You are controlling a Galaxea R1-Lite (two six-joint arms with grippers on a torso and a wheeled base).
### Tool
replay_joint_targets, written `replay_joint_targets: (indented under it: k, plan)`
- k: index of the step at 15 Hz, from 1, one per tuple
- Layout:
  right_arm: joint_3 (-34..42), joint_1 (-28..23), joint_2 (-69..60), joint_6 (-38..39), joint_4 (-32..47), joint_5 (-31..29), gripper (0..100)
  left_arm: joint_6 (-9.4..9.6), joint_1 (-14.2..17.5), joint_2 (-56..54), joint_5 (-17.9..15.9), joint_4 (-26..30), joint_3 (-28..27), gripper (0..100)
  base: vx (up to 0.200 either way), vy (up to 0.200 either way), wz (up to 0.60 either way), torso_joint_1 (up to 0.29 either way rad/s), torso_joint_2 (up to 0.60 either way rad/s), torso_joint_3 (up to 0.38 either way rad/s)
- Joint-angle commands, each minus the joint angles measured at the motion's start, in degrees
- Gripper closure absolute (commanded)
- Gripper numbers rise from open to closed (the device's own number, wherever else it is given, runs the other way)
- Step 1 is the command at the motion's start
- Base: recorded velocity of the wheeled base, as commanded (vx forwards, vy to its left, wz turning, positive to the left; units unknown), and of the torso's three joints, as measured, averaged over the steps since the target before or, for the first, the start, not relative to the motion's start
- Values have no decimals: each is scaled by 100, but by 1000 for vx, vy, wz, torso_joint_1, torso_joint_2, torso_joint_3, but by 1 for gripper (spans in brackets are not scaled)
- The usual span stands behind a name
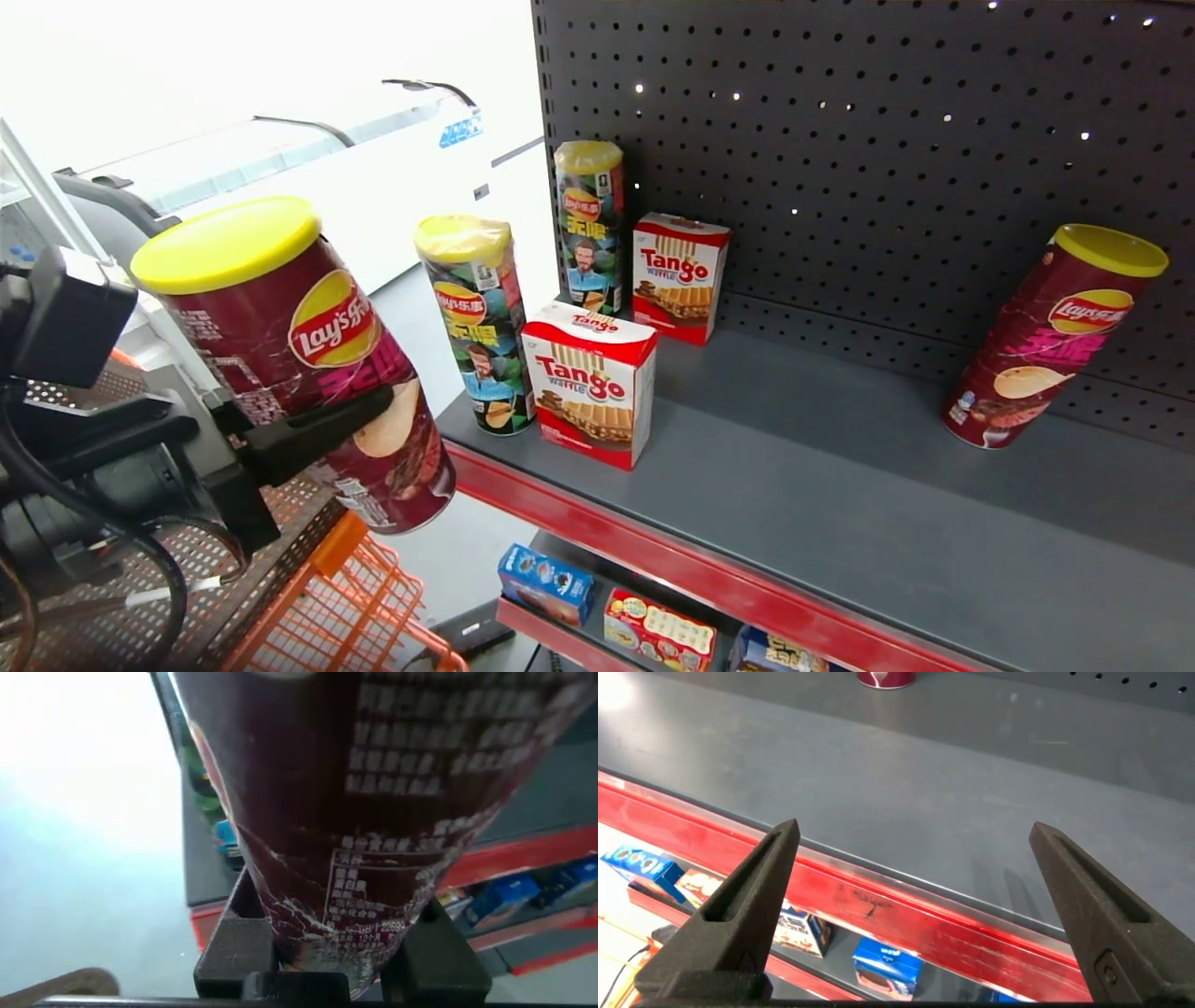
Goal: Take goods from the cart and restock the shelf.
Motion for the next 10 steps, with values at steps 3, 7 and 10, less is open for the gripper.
replay_joint_targets:
  k: [3,7,10]
  plan:
    - [0,-2,9,-10,-1,17,0,-7,-52,145,-388,4,-109,100,0,0,0,0,0,0]
    - [0,-2,9,-19,-1,17,0,-7,-482,268,-783,13,-205,100,0,0,0,0,0,0]
    - [0,-2,9,-19,7,17,0,-7,-474,338,-1143,13,-214,100,0,0,0,0,0,0]
